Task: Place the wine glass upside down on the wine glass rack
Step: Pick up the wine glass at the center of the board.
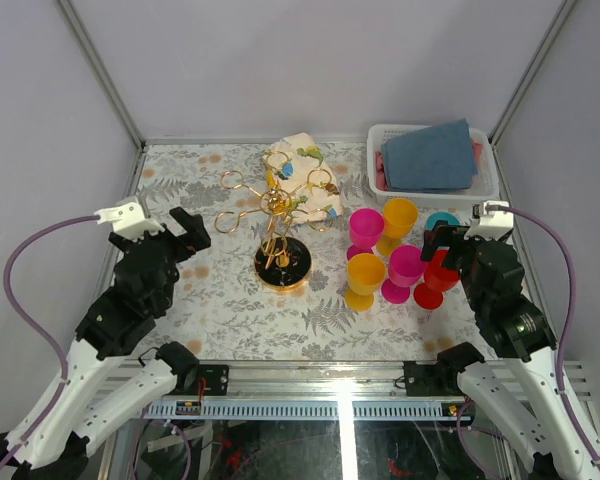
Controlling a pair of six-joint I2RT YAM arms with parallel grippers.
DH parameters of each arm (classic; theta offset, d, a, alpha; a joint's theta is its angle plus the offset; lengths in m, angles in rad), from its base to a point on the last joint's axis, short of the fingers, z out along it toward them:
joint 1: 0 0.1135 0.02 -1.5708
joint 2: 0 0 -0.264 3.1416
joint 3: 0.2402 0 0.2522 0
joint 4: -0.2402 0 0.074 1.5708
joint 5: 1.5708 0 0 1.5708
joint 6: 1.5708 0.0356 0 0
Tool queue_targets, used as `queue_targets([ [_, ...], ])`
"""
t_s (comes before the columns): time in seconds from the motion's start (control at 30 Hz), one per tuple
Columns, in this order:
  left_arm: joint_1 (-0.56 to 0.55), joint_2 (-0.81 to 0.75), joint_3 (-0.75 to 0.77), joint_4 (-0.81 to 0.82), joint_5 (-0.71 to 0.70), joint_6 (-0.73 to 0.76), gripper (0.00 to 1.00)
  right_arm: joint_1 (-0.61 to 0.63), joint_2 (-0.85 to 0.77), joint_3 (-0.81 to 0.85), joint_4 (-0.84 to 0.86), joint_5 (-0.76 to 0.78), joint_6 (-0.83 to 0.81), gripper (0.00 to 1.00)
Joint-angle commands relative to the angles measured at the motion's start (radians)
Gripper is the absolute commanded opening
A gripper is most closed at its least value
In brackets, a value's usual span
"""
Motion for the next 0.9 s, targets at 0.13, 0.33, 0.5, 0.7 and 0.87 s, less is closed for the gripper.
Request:
queue_targets([
  [0.13,-0.005,0.070,0.039,0.056,-0.102,0.048,1.00,-0.004,0.024,0.039,0.037,0.040,-0.019,1.00],
  [0.33,-0.005,0.049,0.021,0.086,-0.028,0.073,1.00,-0.004,0.075,0.087,-0.016,0.007,-0.010,1.00],
  [0.5,-0.004,0.002,-0.011,0.130,0.059,0.099,1.00,-0.004,0.134,0.130,-0.065,-0.040,-0.005,1.00],
  [0.7,-0.005,-0.021,-0.029,0.149,0.082,0.102,1.00,-0.004,0.199,0.201,-0.135,-0.177,-0.026,1.00],
  [0.87,-0.005,0.006,-0.002,0.129,0.047,0.107,1.00,-0.004,0.248,0.251,-0.184,-0.270,-0.046,1.00],
])
